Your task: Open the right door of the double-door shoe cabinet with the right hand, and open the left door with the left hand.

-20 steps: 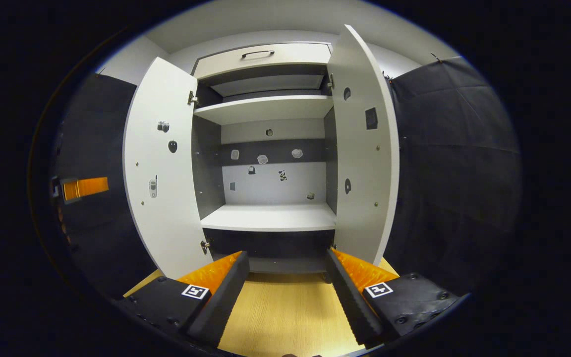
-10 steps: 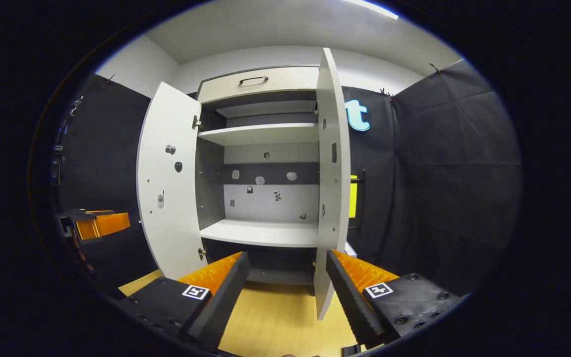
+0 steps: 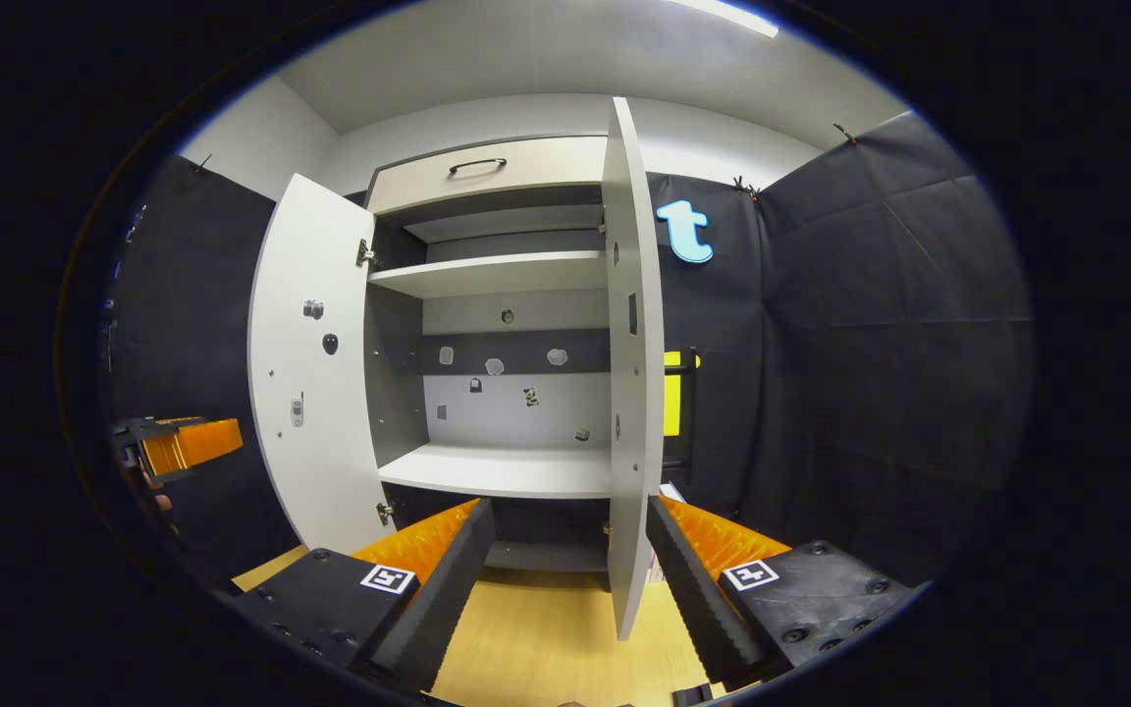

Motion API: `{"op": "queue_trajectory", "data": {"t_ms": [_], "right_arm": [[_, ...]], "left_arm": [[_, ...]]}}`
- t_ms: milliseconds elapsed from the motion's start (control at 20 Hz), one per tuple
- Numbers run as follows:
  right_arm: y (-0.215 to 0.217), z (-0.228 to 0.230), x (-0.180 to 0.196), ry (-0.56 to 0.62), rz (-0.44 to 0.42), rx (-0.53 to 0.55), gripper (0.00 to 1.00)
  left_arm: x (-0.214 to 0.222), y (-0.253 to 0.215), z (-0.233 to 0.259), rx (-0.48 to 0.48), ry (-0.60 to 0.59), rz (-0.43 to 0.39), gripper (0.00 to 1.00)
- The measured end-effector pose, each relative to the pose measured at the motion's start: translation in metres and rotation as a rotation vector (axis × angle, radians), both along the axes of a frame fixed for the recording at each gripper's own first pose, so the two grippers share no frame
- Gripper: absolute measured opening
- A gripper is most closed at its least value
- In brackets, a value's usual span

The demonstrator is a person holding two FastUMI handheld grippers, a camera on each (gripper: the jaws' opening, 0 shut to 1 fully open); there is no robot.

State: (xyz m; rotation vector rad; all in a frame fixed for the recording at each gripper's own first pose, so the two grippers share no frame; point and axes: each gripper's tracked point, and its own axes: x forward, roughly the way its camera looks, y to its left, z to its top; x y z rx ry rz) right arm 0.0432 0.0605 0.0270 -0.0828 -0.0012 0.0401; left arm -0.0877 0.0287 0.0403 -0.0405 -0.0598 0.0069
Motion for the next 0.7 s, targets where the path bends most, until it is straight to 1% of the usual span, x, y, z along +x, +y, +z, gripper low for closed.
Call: {"op": "queue_trajectory", "data": {"t_ms": [150,300,550,700], "right_arm": [[-0.009,-0.007,0.004,0.012,-0.03,0.0,0.98],[-0.014,-0.01,0.006,0.016,-0.057,0.002,0.98],[-0.017,-0.016,0.015,0.028,-0.095,0.024,0.98],[-0.015,-0.019,0.022,0.035,-0.105,0.019,0.98]], "left_arm": [[0.003,0.015,-0.006,-0.002,-0.003,0.012,0.97],[0.01,0.019,-0.012,-0.019,-0.006,-0.001,0.96],[0.022,0.024,-0.011,0.032,-0.022,-0.001,0.97],[0.028,0.02,-0.016,0.035,-0.02,-0.033,0.98]]}}
